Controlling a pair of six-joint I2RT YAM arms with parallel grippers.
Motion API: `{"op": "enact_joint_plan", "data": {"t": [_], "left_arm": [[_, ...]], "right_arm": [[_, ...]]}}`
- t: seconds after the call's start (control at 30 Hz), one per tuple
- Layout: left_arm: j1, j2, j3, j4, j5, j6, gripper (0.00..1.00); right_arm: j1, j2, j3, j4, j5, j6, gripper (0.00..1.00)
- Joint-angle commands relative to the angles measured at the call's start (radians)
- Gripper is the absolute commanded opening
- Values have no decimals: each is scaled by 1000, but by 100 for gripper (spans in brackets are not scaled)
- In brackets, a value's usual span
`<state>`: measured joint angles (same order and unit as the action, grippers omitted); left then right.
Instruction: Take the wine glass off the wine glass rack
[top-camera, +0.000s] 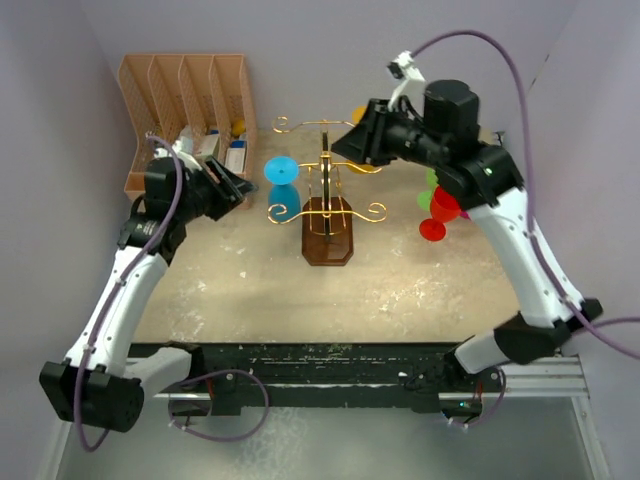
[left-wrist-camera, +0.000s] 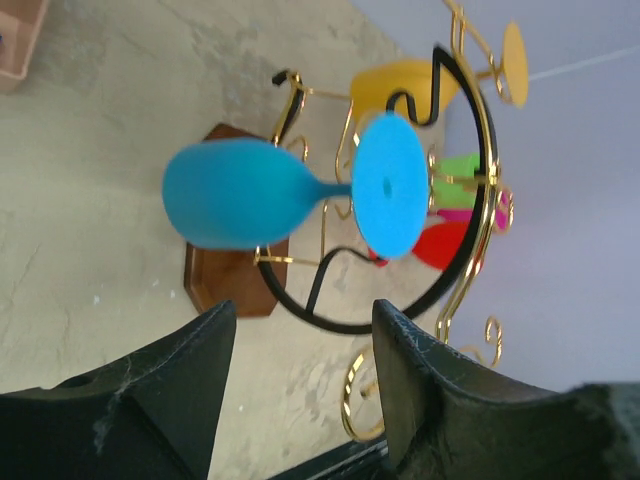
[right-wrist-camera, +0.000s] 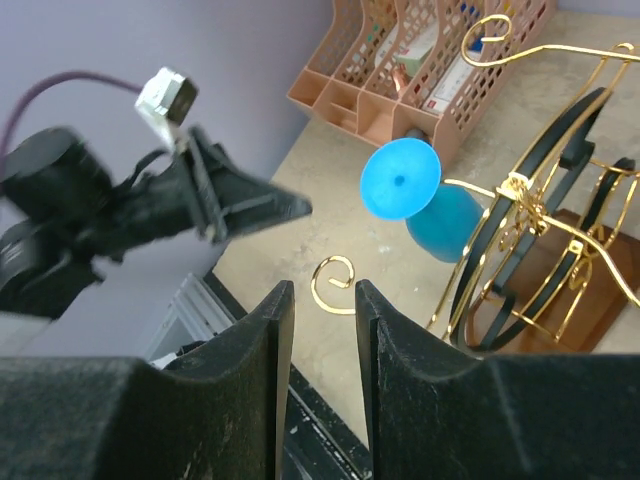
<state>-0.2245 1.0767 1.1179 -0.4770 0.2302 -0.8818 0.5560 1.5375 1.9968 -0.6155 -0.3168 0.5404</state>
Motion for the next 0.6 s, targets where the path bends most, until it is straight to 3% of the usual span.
{"op": "enact_joint_plan", "data": {"t": [0.0, 0.23, 0.57], "left_arm": [[130, 30, -50, 258, 247, -102, 59], [136, 101, -183, 628, 381, -276, 55], [131, 186, -176, 750, 412, -332, 52]], "right_arm": [[4, -187, -126, 90, 61, -4, 34], [4, -376, -312, 124, 71, 12, 33], [4, -475, -400, 153, 75, 28, 33]]}}
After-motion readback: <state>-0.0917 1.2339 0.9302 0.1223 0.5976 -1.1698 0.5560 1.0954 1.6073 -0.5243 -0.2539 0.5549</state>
